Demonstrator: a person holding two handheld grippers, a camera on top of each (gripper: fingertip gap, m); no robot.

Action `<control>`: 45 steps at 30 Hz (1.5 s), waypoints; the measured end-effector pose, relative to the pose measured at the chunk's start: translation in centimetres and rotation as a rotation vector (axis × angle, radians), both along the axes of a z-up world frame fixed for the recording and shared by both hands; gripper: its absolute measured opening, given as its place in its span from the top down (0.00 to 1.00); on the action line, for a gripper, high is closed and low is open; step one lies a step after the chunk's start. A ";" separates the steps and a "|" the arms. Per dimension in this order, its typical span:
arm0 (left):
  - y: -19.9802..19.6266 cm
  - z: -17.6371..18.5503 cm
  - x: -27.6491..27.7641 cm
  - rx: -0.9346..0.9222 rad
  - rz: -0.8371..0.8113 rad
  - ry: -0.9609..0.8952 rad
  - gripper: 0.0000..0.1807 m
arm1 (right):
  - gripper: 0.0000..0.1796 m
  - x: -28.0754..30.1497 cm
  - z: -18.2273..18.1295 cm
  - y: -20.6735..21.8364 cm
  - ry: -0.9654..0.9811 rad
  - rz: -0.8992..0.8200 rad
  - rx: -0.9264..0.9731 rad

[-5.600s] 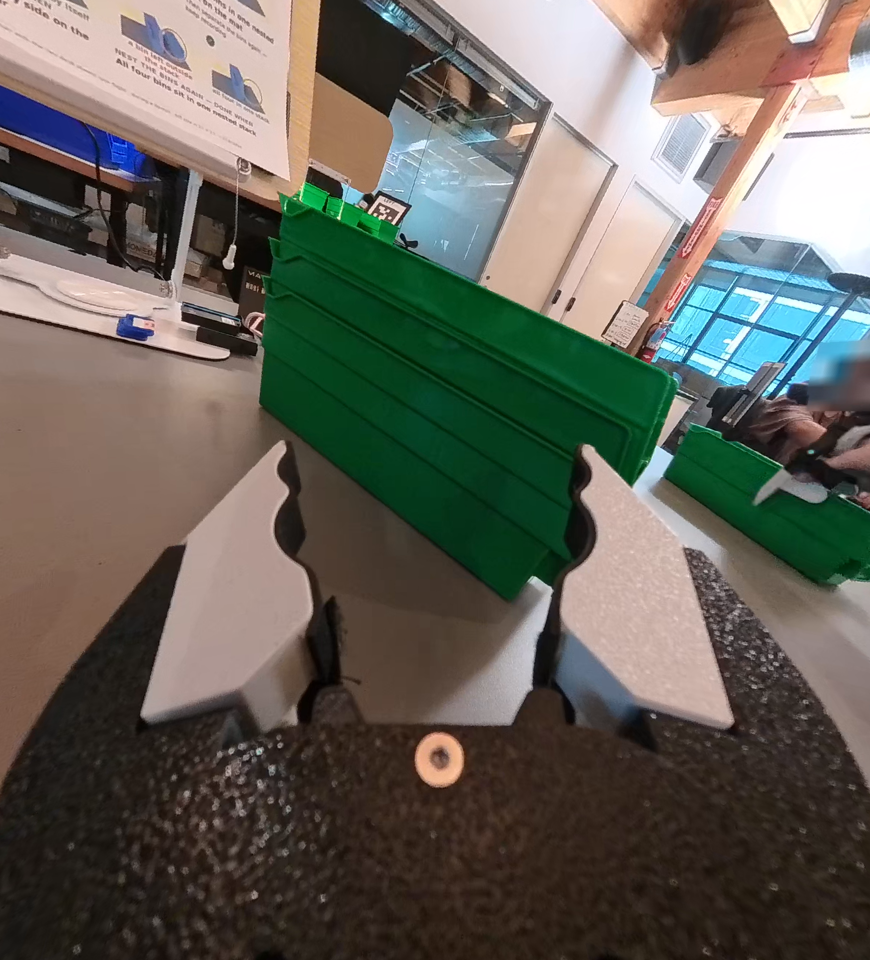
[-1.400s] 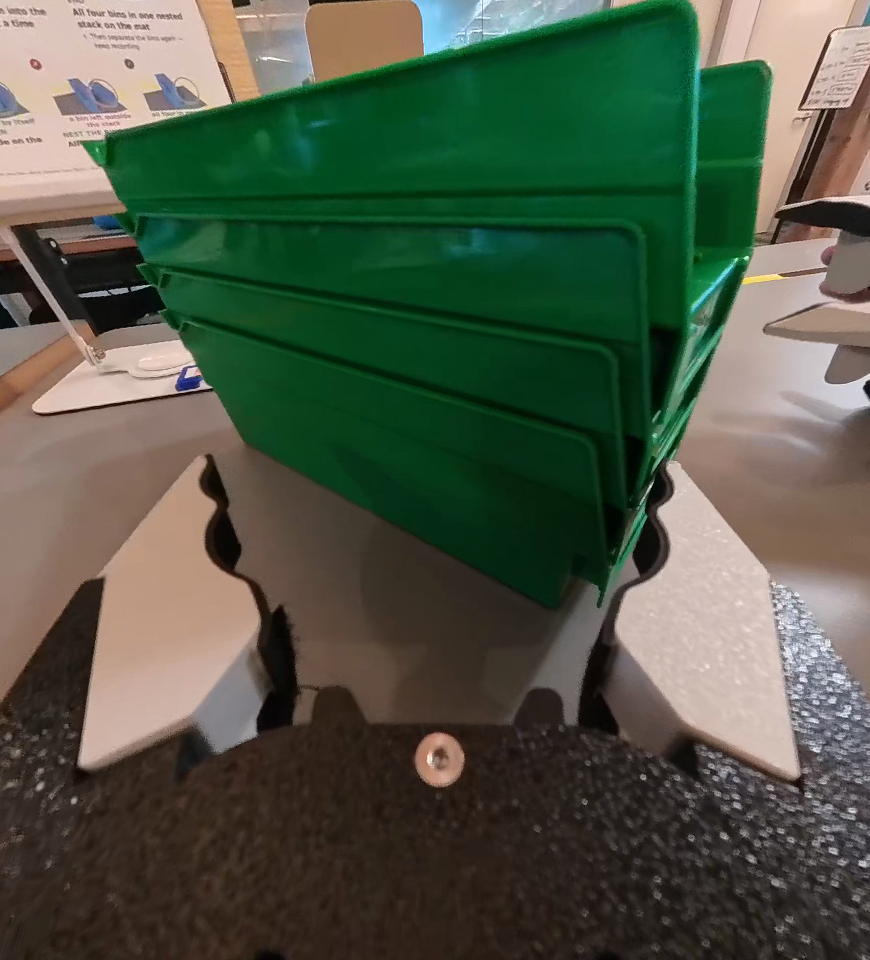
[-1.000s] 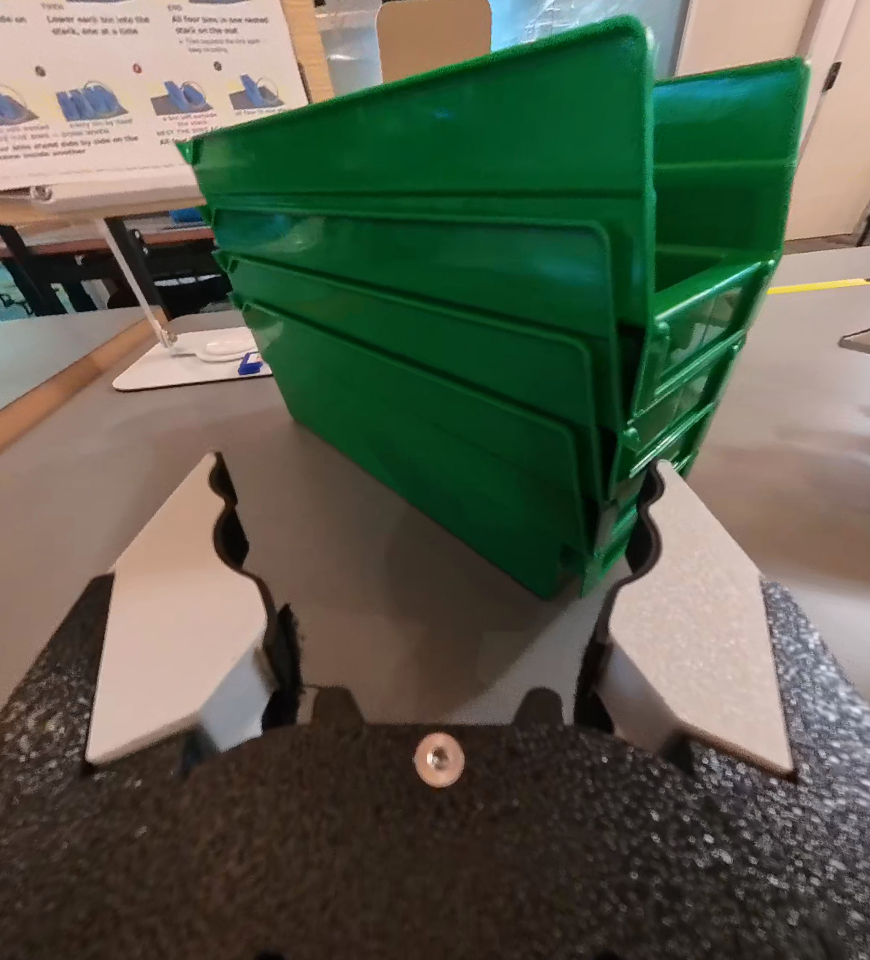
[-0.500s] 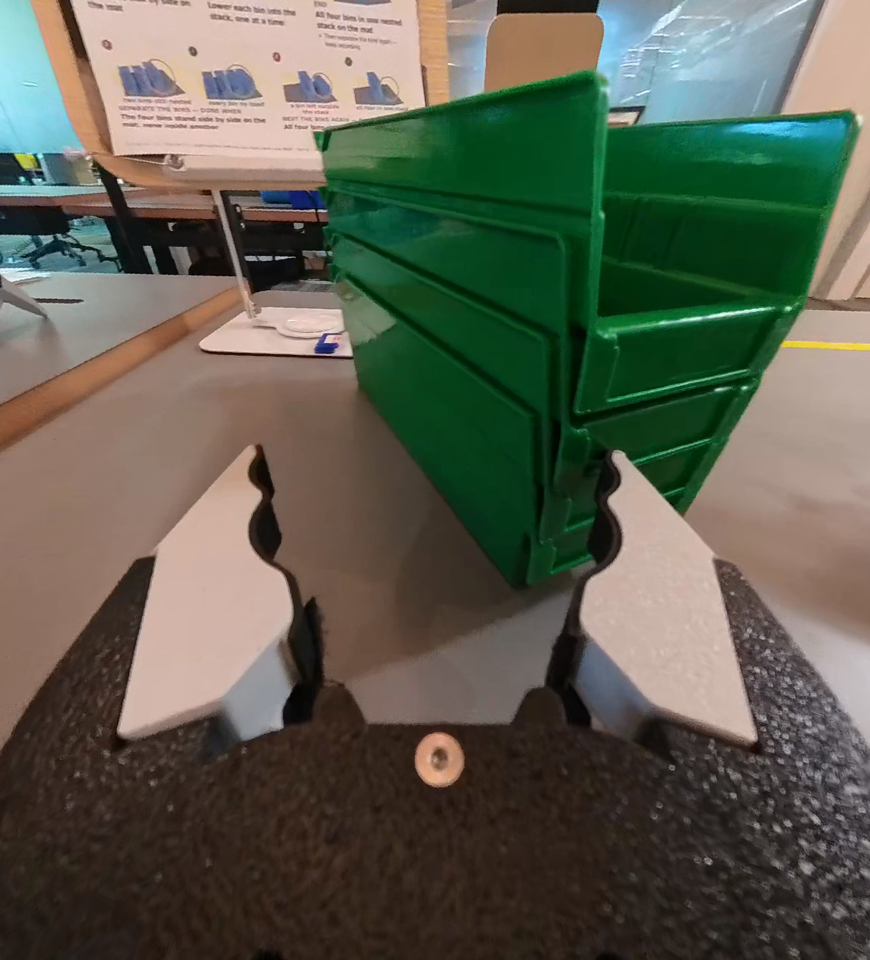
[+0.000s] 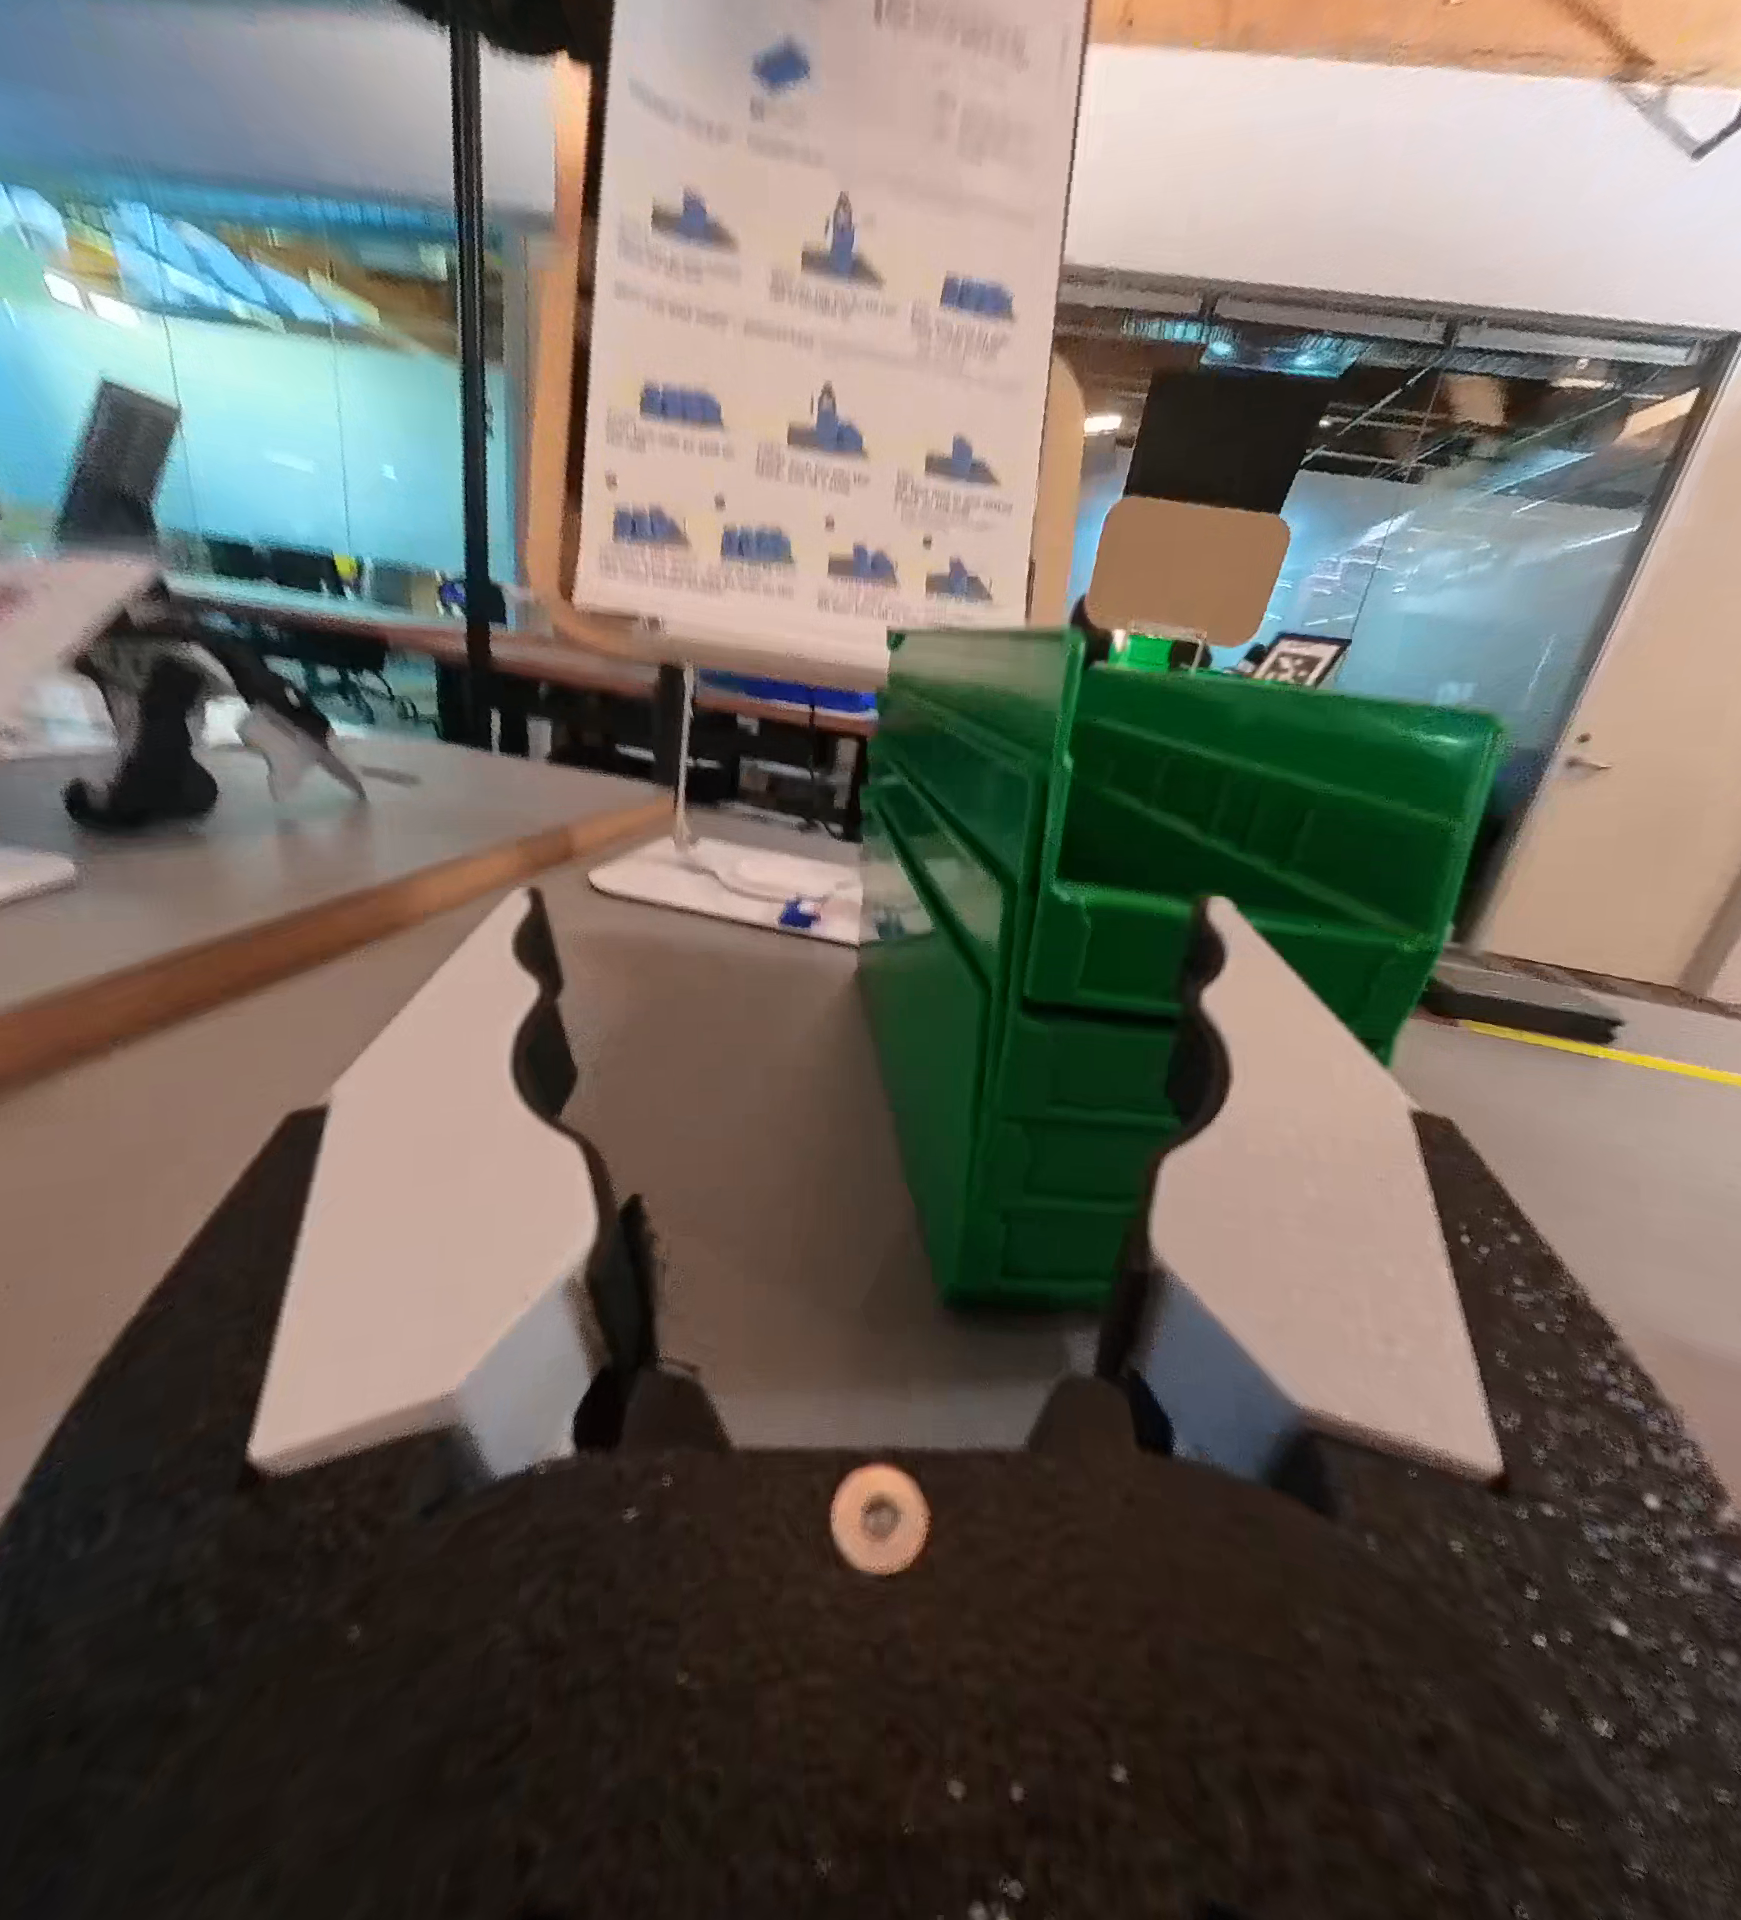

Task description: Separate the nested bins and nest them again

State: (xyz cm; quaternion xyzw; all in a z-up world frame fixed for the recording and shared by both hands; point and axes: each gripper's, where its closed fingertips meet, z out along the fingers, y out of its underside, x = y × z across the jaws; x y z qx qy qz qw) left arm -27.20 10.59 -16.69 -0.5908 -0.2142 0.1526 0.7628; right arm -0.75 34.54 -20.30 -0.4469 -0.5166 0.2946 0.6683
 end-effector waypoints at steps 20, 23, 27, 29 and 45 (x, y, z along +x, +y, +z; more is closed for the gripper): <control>17.2 6.8 -1.2 -1.032 -0.278 -0.413 0.15 | 0.46 -0.2 -0.1 -0.6 -0.009 0.016 0.007; 18.2 5.2 -2.2 -1.145 -0.208 -0.514 0.13 | 0.46 -0.1 -0.1 -0.6 -0.010 0.017 0.009; 19.0 3.8 -2.2 -1.187 -0.175 -0.645 0.13 | 0.46 -0.2 -0.2 -0.6 -0.016 0.017 0.009; 19.2 2.5 -1.7 -1.203 -0.188 -0.712 0.14 | 0.46 -0.2 -0.3 -0.7 -0.018 0.019 0.017; 19.0 1.6 -2.7 -1.274 -0.118 -0.673 0.38 | 0.47 -0.6 -0.8 -1.1 -0.055 0.016 0.050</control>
